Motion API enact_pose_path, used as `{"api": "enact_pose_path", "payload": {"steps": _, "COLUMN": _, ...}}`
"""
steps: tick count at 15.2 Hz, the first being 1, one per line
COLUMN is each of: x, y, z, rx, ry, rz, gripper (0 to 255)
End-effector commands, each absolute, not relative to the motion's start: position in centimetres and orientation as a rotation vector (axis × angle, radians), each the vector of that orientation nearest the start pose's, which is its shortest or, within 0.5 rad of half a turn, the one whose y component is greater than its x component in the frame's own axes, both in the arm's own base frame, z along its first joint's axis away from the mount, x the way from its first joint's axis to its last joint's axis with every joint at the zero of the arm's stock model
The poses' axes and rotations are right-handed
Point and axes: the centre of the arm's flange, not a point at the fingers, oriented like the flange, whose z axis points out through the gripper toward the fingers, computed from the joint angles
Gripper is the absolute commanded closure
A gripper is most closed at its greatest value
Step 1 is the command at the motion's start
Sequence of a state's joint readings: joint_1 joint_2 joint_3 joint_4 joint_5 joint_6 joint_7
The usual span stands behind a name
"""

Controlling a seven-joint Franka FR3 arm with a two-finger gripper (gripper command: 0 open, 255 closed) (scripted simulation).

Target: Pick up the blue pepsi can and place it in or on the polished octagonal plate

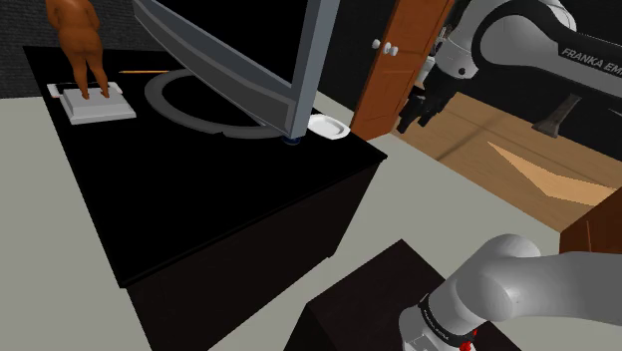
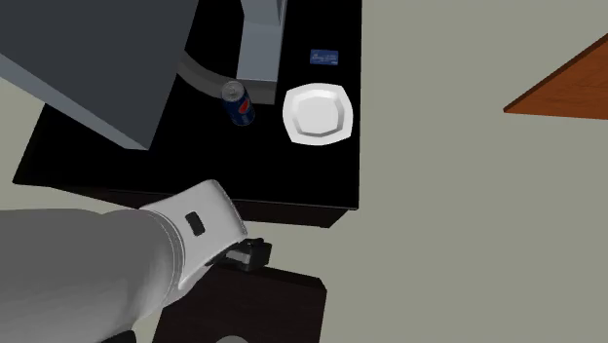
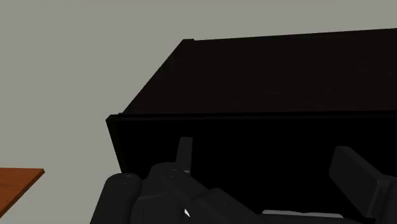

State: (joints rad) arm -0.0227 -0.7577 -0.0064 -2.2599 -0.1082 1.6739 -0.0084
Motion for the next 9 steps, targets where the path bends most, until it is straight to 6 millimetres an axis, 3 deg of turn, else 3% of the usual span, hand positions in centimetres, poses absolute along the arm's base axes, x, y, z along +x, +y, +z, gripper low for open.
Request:
{"api": "enact_pose_path", "payload": {"steps": 1, "x": 32.5, "y": -2.1, "z": 63.8, "rx": -3.237, "ry": 0.028, "rz": -0.276, "gripper": 0}}
{"api": "enact_pose_path", "payload": {"steps": 9, "x": 41.9, "y": 0.8, "z": 60.6, "rx": -3.176, "ry": 0.075, "rz": -0.252, "gripper": 0}}
